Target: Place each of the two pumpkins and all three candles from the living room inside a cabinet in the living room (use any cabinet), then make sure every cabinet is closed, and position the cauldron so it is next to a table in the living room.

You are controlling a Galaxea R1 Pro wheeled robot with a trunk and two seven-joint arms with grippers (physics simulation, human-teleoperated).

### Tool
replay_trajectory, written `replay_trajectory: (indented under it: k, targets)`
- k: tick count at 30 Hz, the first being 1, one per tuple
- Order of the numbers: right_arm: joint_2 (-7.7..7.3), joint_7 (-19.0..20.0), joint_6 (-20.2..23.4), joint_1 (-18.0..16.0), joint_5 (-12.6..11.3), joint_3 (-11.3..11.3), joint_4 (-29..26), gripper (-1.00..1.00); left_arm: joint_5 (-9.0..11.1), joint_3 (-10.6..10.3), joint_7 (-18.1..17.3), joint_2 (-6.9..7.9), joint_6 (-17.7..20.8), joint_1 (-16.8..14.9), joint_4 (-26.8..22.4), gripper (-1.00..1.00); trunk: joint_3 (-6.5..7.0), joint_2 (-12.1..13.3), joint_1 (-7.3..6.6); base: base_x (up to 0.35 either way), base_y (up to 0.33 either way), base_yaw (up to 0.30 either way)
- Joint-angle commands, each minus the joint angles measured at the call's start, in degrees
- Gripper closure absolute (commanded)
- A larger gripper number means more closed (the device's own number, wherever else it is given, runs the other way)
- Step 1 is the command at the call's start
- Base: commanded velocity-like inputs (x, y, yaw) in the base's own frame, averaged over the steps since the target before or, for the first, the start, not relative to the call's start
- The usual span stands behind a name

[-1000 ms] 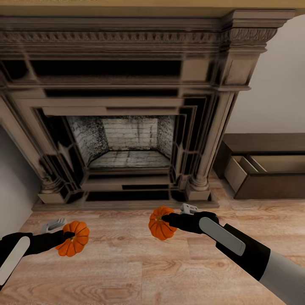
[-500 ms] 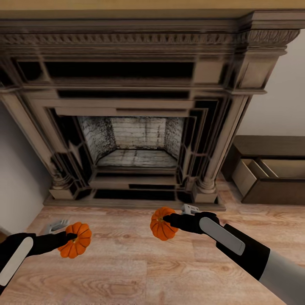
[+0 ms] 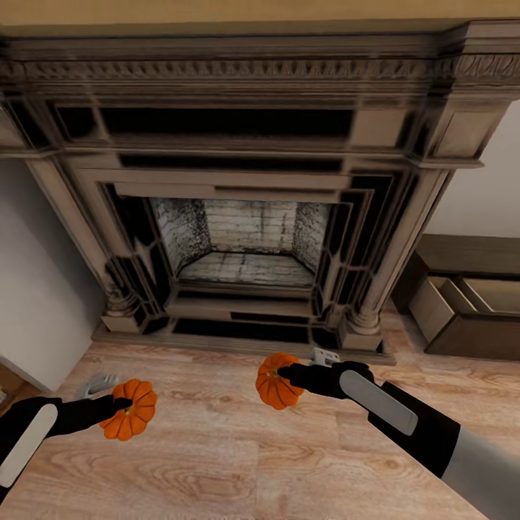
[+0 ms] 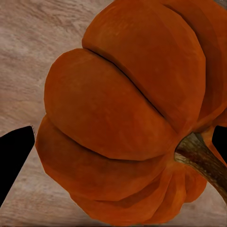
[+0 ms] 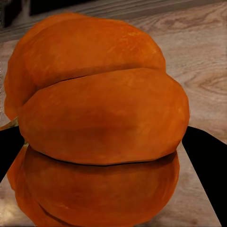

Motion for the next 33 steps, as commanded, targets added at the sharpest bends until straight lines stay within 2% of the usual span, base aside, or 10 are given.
replay_trajectory:
  k: [1, 8, 19, 29, 33]
  targets:
    - [-0.04, -0.34, -0.02, -0.06, -0.38, 0.09, -0.09, 1.00, -0.18, 0.06, -0.04, -0.01, 0.28, -0.03, 0.00, 1.00, 0.04, 0.39, -0.24, -0.157, 0.000, 0.132]
    - [-0.02, -0.22, -0.03, -0.06, -0.45, 0.09, 0.45, 1.00, -0.18, 0.06, -0.06, -0.01, 0.28, -0.03, -0.02, 1.00, 0.69, 3.20, -1.78, -0.233, 0.000, 0.129]
    - [0.00, -0.17, -0.03, -0.06, -0.50, 0.09, 0.63, 1.00, -0.18, 0.06, -0.10, -0.01, 0.28, -0.04, -0.04, 1.00, 2.50, 7.61, -4.19, -0.016, 0.000, 0.022]
    - [0.05, 0.07, -0.03, -0.06, -0.55, 0.09, 2.04, 1.00, 0.02, 0.06, -0.19, -0.01, 0.37, -0.03, -0.30, 1.00, 2.49, 7.61, -4.19, 0.000, 0.000, -0.065]
    - [0.03, 2.57, -0.03, -0.06, -0.49, 0.09, 2.92, 1.00, 0.27, 0.13, -0.21, 0.06, 0.35, -0.03, -0.38, 1.00, 2.49, 7.61, -4.19, 0.000, 0.000, -0.124]
